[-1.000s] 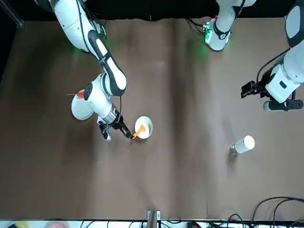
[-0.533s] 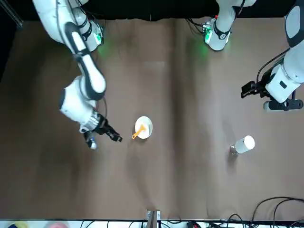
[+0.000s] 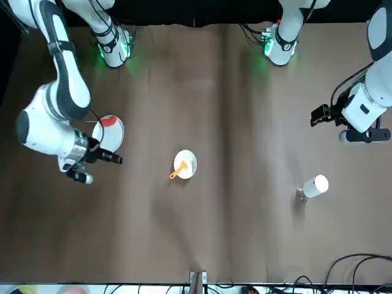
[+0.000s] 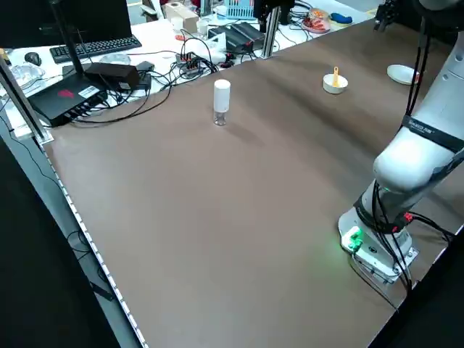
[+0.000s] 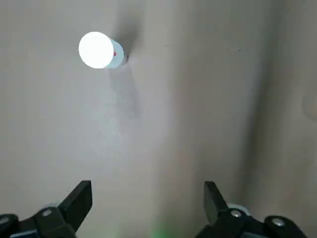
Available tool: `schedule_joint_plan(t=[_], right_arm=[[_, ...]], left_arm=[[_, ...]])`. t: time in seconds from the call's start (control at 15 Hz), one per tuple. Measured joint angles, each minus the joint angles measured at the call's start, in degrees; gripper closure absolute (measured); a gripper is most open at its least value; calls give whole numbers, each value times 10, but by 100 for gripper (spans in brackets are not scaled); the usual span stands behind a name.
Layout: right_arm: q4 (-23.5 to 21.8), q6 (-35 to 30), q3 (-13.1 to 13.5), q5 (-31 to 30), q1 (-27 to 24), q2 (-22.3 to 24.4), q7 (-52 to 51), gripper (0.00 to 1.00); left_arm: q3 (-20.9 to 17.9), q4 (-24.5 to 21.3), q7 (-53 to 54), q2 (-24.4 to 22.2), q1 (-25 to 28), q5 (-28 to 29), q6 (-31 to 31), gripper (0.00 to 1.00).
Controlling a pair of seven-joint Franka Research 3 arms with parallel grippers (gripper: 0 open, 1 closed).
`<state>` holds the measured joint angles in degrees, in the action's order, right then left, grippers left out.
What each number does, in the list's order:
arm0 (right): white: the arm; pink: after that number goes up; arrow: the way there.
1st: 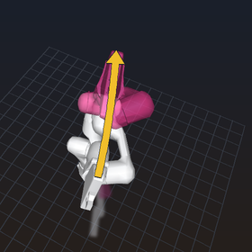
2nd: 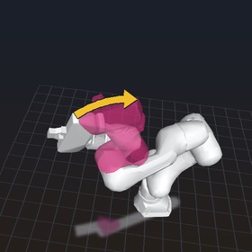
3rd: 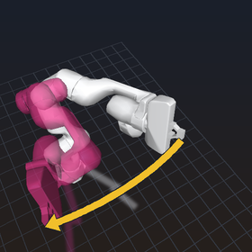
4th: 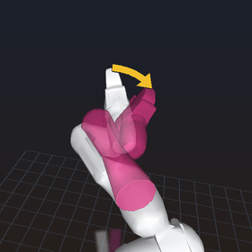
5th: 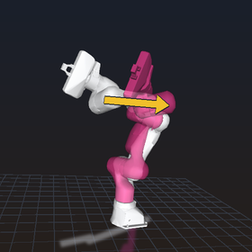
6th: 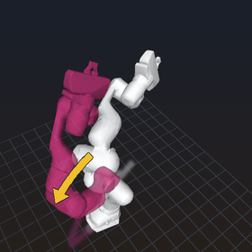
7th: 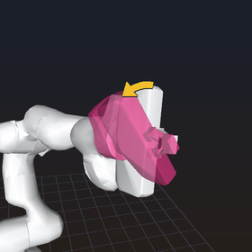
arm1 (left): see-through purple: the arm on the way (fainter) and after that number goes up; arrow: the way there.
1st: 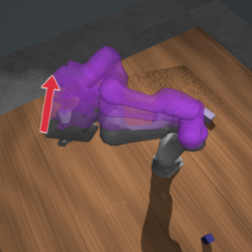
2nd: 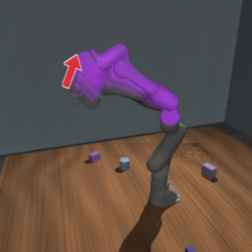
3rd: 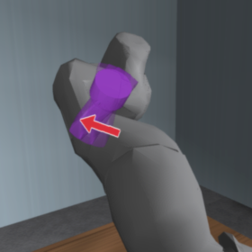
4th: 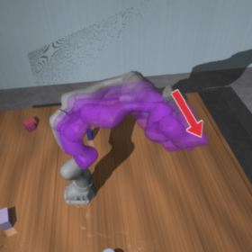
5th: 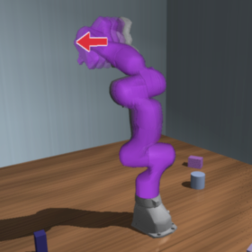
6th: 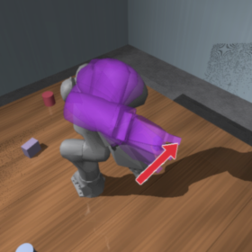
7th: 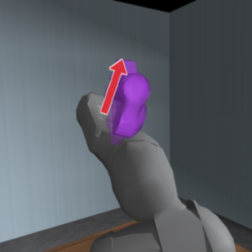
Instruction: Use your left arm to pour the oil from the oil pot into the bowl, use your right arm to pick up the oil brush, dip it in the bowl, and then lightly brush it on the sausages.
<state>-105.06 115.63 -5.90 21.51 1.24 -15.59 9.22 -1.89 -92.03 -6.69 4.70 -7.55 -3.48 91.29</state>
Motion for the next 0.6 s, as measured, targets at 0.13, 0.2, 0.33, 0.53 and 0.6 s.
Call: schedule_joint_plan(t=[0.13,0.2,0.33,0.53,0.6], right_arm=[[27,-61,0,-46,-9,11,-26,39],[42,-89,0,-64,-11,17,-33,30],[72,-146,0,-85,-15,33,-38,13],[120,-224,0,-96,-20,55,-41,0],[138,-248,0,-107,-21,62,-44,0]], left_arm=[[0,0,0,0,-1,0,0,0],[0,0,0,0,-1,0,0,0],[0,0,0,1,-1,0,0,0],[0,0,0,3,-1,0,0,0],[0,0,0,4,-1,0,0,0]])
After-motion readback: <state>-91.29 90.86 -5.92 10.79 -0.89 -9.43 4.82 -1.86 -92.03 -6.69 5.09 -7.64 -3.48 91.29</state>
